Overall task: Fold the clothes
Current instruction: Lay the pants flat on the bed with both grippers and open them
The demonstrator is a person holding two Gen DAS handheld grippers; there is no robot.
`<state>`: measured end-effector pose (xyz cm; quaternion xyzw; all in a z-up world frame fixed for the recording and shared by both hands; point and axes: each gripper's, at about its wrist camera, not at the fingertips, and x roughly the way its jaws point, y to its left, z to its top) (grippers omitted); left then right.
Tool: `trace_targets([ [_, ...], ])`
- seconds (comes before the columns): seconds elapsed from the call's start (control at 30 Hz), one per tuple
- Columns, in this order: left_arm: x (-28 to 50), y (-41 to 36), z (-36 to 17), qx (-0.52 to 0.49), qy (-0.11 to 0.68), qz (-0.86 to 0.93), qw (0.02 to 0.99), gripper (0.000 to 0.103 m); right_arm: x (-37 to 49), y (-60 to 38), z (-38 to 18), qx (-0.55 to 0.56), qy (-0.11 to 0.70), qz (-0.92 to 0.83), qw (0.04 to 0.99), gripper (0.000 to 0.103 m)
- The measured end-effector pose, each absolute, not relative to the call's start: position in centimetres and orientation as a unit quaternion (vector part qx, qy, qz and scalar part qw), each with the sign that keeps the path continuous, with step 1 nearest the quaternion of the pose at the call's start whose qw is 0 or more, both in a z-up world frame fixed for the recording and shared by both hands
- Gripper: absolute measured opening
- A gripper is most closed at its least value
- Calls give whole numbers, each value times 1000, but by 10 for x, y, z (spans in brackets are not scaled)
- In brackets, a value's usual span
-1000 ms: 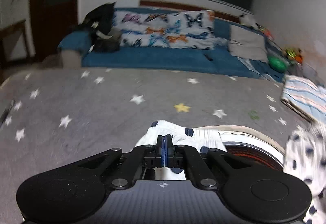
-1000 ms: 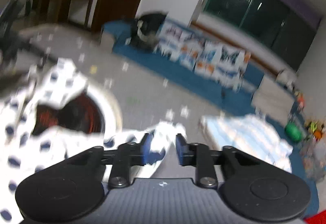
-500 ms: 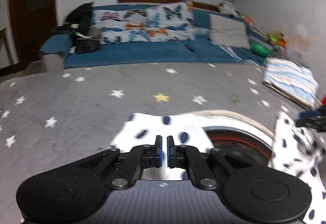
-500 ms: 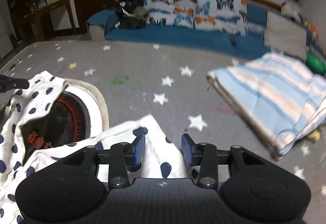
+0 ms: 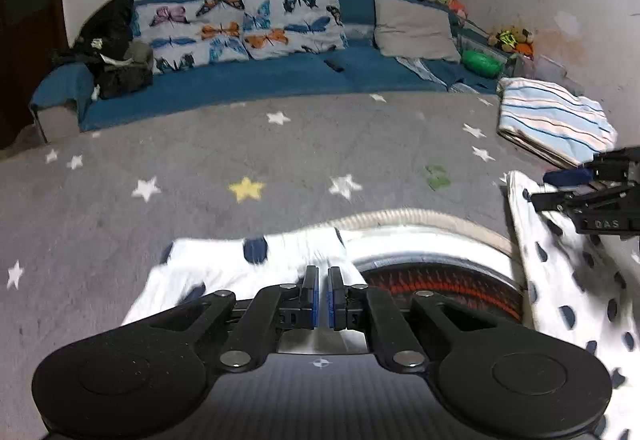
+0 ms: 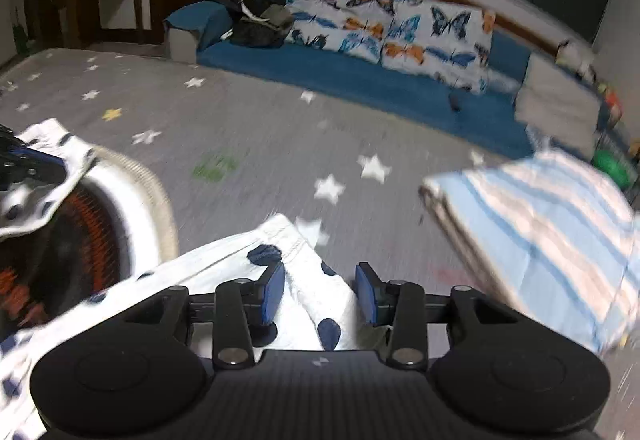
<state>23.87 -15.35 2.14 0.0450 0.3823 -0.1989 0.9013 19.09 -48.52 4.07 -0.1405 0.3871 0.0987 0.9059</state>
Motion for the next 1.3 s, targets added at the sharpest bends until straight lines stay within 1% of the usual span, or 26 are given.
trace_targets([
  [0.1, 244, -156, 20, 40, 364, -184, 912, 6, 211, -469, 36, -186, 363, 78, 910, 44],
  [0.27, 253, -154, 19, 46, 327, -124, 936, 7, 227, -462, 45, -188, 343, 58, 918, 46],
  [0.4, 266, -143, 16, 34, 317, -88, 944, 7, 219, -469, 56, -154, 365, 90, 914, 48],
  [0.53, 274, -136, 18, 7, 322, -69, 944, 7, 217, -476, 49, -133, 383, 100, 909, 51],
  [0.57, 275, -134, 19, -1, 325, -69, 943, 10, 217, -478, 47, -128, 387, 101, 908, 55],
  [0.6, 273, -132, 21, -7, 327, -72, 942, 12, 217, -480, 45, -123, 390, 102, 907, 57],
  [0.67, 266, -127, 27, -14, 328, -79, 941, 31, 216, -483, 43, -113, 395, 102, 906, 57],
  [0.73, 254, -122, 34, -15, 325, -87, 942, 38, 211, -490, 51, -106, 390, 101, 909, 57],
  [0.87, 222, -112, 44, -18, 333, -116, 936, 39, 195, -503, 64, -87, 390, 110, 910, 56],
  [1.0, 183, -101, 48, -24, 344, -145, 927, 39, 166, -513, 61, -76, 403, 131, 903, 54],
  [1.17, 133, -91, 44, 1, 344, -161, 925, 38, 136, -514, 48, -88, 418, 147, 892, 42],
  [1.3, 108, -80, 40, 16, 347, -151, 926, 38, 123, -526, 45, -74, 416, 129, 897, 42],
])
